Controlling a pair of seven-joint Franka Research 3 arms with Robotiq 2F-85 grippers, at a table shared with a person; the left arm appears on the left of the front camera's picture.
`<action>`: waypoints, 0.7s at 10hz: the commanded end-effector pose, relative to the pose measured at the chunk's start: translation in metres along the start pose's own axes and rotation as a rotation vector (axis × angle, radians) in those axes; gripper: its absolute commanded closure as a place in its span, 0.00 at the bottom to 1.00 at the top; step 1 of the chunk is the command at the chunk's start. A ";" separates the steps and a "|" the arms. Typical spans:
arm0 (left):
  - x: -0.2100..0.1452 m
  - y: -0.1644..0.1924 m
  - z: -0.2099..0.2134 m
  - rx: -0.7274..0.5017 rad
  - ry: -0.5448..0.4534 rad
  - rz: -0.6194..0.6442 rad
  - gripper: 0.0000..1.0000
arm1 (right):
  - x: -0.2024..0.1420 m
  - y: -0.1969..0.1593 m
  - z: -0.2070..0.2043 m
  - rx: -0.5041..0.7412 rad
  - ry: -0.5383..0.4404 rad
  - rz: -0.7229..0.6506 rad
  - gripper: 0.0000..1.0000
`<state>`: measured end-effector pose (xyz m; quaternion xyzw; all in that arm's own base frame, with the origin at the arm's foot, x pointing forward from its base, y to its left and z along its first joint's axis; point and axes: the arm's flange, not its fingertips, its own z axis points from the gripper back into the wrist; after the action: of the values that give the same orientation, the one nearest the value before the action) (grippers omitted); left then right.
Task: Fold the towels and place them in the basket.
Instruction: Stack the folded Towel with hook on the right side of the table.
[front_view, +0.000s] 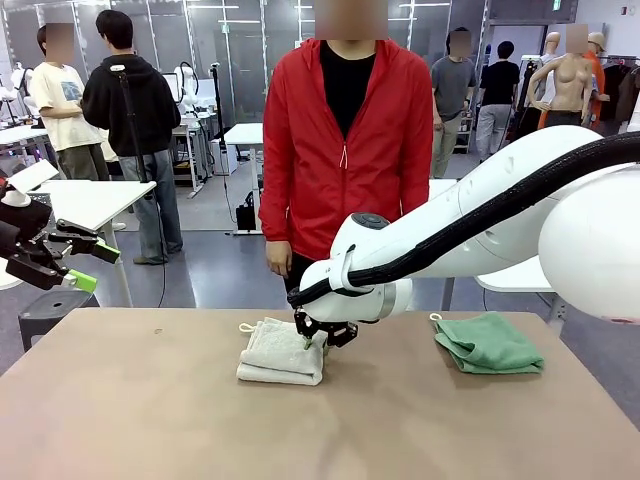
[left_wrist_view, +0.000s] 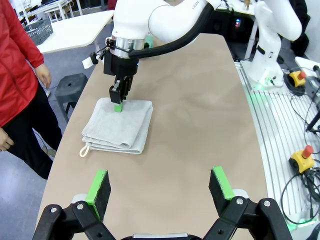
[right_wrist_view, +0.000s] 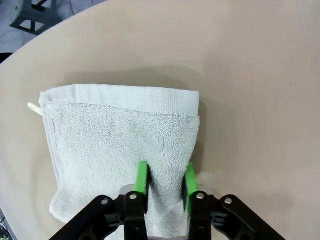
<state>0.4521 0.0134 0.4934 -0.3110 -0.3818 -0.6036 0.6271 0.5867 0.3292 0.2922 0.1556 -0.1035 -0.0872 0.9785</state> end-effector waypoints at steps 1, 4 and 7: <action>0.001 0.000 0.001 0.001 -0.004 -0.002 0.00 | 0.006 -0.001 -0.002 0.020 0.022 0.011 0.81; 0.001 0.000 0.001 0.001 -0.004 -0.002 0.00 | 0.008 0.001 0.000 0.010 0.025 0.028 1.00; 0.001 0.000 0.001 0.001 -0.004 -0.002 0.00 | 0.002 0.002 0.003 0.001 0.007 0.008 1.00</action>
<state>0.4521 0.0134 0.4934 -0.3109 -0.3818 -0.6036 0.6271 0.5902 0.3301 0.2964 0.1550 -0.1001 -0.0824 0.9794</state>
